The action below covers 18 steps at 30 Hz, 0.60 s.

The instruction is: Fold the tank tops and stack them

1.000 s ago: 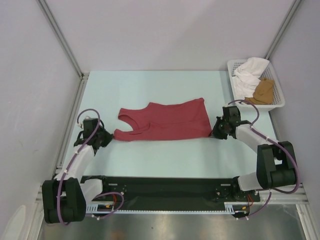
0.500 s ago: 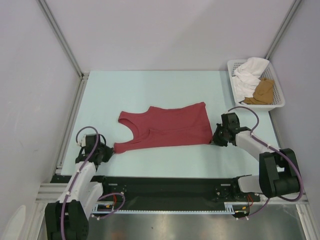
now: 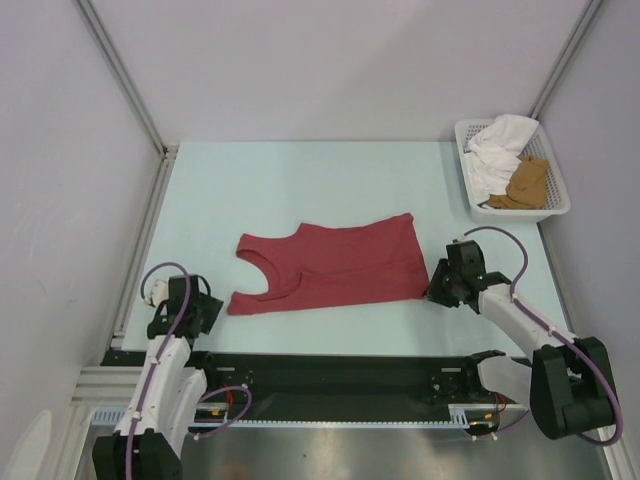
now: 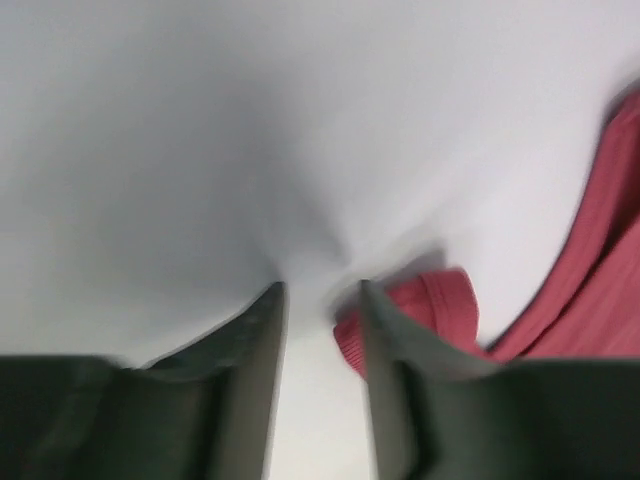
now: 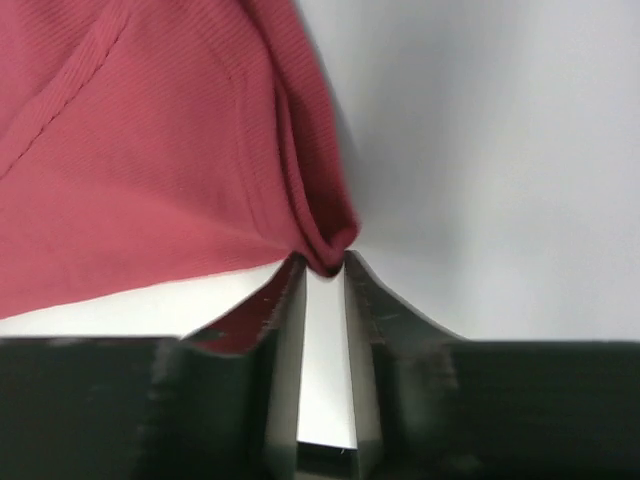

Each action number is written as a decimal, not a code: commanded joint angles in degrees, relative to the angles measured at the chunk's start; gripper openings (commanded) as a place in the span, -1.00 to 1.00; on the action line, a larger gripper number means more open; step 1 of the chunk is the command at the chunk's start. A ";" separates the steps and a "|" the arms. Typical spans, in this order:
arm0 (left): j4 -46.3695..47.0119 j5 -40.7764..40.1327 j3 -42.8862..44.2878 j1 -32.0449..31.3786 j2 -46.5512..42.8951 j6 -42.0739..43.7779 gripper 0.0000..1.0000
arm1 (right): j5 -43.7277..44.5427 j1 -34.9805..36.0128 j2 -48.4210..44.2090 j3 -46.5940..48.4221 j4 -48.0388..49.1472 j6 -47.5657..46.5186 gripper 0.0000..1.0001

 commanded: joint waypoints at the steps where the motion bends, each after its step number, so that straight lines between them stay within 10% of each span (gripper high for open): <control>1: -3.69 -4.80 2.71 0.41 -0.78 -1.55 -0.03 | 3.96 0.01 -4.40 -0.71 -1.18 1.90 -0.43; 8: -3.78 -5.24 2.97 0.41 -7.63 -2.70 0.39 | 5.55 -0.08 -5.99 1.48 -1.27 1.64 -0.03; 18: 22.93 16.03 12.26 -0.29 3.06 16.55 0.53 | -1.39 -1.83 5.16 14.39 2.86 -5.83 -0.33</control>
